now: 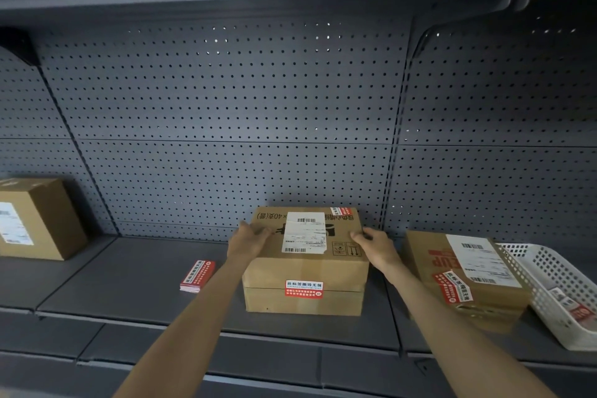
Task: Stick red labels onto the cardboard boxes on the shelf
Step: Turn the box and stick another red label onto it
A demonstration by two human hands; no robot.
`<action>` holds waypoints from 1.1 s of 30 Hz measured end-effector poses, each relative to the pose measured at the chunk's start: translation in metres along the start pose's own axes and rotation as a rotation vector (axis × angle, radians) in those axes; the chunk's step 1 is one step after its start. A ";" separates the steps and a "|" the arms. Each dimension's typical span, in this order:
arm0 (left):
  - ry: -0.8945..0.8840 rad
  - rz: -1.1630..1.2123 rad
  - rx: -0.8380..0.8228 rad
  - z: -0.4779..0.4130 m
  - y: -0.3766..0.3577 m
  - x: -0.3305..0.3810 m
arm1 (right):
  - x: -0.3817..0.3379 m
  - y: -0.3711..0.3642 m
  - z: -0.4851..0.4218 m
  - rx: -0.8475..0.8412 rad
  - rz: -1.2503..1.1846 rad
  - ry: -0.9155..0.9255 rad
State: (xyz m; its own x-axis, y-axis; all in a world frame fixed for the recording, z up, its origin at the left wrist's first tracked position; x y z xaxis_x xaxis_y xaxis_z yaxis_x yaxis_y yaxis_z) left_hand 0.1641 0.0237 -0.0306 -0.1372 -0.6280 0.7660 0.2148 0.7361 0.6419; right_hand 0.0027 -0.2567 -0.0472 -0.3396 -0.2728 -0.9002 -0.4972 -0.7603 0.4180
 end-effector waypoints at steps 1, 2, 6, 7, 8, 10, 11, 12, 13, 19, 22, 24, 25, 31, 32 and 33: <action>0.006 0.020 0.007 0.002 0.001 -0.001 | -0.002 0.000 0.002 -0.011 0.014 0.020; 0.013 0.043 0.012 0.005 0.002 0.000 | -0.004 0.001 0.004 -0.016 0.026 0.036; 0.024 0.098 0.043 0.016 0.008 0.002 | -0.010 0.009 0.015 -0.009 0.085 0.083; 0.019 0.114 0.055 0.020 0.009 0.003 | -0.011 0.011 0.018 -0.004 0.098 0.094; 0.013 0.132 0.067 0.025 0.010 0.005 | -0.013 0.013 0.022 0.002 0.103 0.109; -0.006 0.163 0.080 0.035 0.011 0.007 | -0.015 0.017 0.031 0.027 0.107 0.138; -0.015 0.177 0.081 0.039 0.011 0.008 | -0.015 0.018 0.033 0.040 0.112 0.145; -0.021 0.189 0.079 0.043 0.011 0.009 | -0.014 0.020 0.036 0.048 0.114 0.150; -0.027 0.197 0.080 0.046 0.012 0.008 | -0.012 0.021 0.038 0.051 0.114 0.150; -0.062 0.195 0.099 0.059 0.015 0.007 | -0.007 0.028 0.052 0.085 0.104 0.142; -0.071 0.201 0.110 0.063 0.016 0.005 | -0.004 0.029 0.060 0.094 0.084 0.142; -0.072 0.202 0.113 0.065 0.017 0.004 | 0.001 0.028 0.062 0.103 0.067 0.132; -0.073 0.204 0.112 0.065 0.016 0.004 | 0.003 0.028 0.064 0.111 0.062 0.125; -0.060 0.108 0.116 0.064 0.022 0.006 | -0.001 0.029 0.068 0.147 0.119 0.104; -0.056 0.070 0.112 0.062 0.023 0.008 | 0.000 0.029 0.066 0.156 0.124 0.102; -0.050 0.040 0.110 0.060 0.024 0.010 | 0.001 0.029 0.064 0.157 0.123 0.102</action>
State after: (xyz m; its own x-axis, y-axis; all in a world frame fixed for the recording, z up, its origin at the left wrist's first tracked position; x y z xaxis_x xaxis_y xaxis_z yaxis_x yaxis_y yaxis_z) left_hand 0.1095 0.0505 -0.0057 -0.1790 -0.5864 0.7900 0.1139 0.7852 0.6087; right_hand -0.0632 -0.2410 -0.0282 -0.3263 -0.4222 -0.8458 -0.5779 -0.6189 0.5319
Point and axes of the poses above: each hand's wrist, its own z-axis away from the middle knuckle, its own y-axis out of the back of the hand, x = y × z, the point moved 6 cm from there along -z, towards the middle knuckle, and after that the axes turned 6 degrees about -y, right-handed, at the moved point
